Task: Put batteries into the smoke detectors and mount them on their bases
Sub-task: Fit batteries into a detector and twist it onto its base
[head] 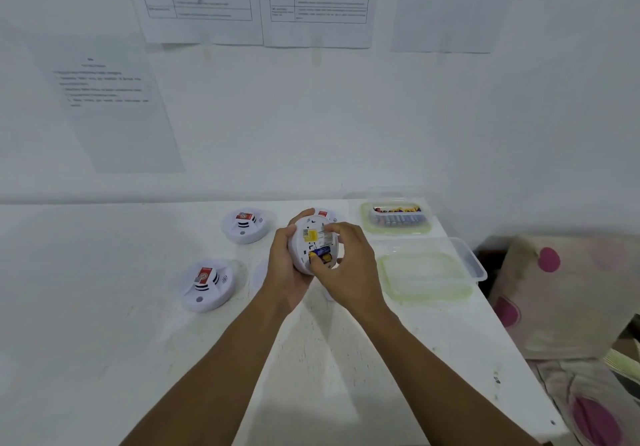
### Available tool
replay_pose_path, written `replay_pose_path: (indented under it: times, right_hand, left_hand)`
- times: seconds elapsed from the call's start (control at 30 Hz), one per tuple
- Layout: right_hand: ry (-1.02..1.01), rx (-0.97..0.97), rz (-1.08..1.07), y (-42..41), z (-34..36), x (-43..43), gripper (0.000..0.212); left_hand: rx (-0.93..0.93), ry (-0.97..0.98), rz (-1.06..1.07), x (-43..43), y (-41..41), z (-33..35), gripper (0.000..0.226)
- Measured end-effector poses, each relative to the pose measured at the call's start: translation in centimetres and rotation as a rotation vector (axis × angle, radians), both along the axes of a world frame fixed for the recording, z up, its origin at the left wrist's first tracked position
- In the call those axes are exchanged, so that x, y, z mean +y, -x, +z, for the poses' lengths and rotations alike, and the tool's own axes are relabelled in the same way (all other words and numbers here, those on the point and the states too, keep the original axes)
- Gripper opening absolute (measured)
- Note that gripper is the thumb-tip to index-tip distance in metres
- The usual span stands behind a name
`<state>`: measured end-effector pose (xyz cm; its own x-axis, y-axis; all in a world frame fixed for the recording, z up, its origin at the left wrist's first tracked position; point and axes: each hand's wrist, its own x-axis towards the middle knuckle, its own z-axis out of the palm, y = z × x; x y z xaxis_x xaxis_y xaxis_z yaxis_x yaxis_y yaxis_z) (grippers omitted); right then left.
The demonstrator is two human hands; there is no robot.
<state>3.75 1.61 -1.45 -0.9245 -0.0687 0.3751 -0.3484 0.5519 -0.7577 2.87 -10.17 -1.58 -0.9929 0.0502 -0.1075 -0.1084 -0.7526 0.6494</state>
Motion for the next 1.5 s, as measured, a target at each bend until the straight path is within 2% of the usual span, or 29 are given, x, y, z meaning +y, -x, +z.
replay_pose_path:
  times: [0.2, 0.33, 0.43, 0.5, 0.6, 0.7, 0.87, 1.03, 1.1, 1.27, 1.33, 1.43, 1.5]
  right_hand:
    - [0.012, -0.037, -0.085, -0.1, 0.7, 0.0, 0.056]
    - [0.0, -0.049, -0.076, 0.2, 1.3, 0.7, 0.044]
    - [-0.024, 0.064, 0.049, 0.4, 1.0, 1.7, 0.026]
    - [-0.107, 0.129, 0.132, 0.6, 0.3, 2.7, 0.022]
    - [-0.168, 0.217, 0.155, 1.4, 0.3, 4.5, 0.017]
    - [-0.14, 0.268, 0.146, 2.4, 2.0, 6.7, 0.009]
    - [-0.137, 0.021, 0.016, 5.2, 3.3, 12.0, 0.018]
    - [-0.432, -0.358, -0.01, 7.5, 2.6, 14.6, 0.011]
    - [-0.507, -0.435, 0.007, 8.1, 1.9, 14.5, 0.015]
    - [-0.512, -0.57, 0.087, 8.4, 0.7, 14.2, 0.006]
    - [-0.502, -0.596, 0.095, 8.4, 0.4, 14.4, 0.009]
    - [-0.464, -0.576, 0.089, 8.0, 0.7, 14.6, 0.015]
    - [-0.427, -0.491, 0.081, 7.6, 1.6, 14.6, 0.017]
  left_hand:
    - [0.002, 0.127, 0.028, 1.0, 0.0, -0.1, 0.045]
    - [-0.009, 0.107, 0.03, 1.5, 0.5, 0.1, 0.041]
    - [-0.021, 0.038, 0.022, 1.7, 1.2, 0.3, 0.041]
    - [-0.038, -0.002, 0.001, 2.0, 1.7, 0.5, 0.042]
    - [-0.027, -0.032, -0.042, 2.8, 2.3, 0.8, 0.042]
    - [-0.008, -0.058, -0.059, 3.4, 2.8, 0.9, 0.039]
    - [-0.02, -0.042, -0.062, 4.0, 3.4, 0.6, 0.044]
    - [-0.013, -0.028, -0.061, 4.5, 3.1, 0.7, 0.044]
    - [-0.023, -0.02, -0.056, 4.6, 3.1, 0.6, 0.044]
    - [-0.026, 0.001, -0.044, 4.5, 3.3, 0.5, 0.044]
    - [-0.029, -0.004, -0.044, 4.5, 3.4, 0.5, 0.045]
    - [-0.032, -0.015, -0.049, 4.7, 3.5, 0.5, 0.045]
    - [-0.034, -0.022, -0.05, 4.9, 3.6, 0.4, 0.045]
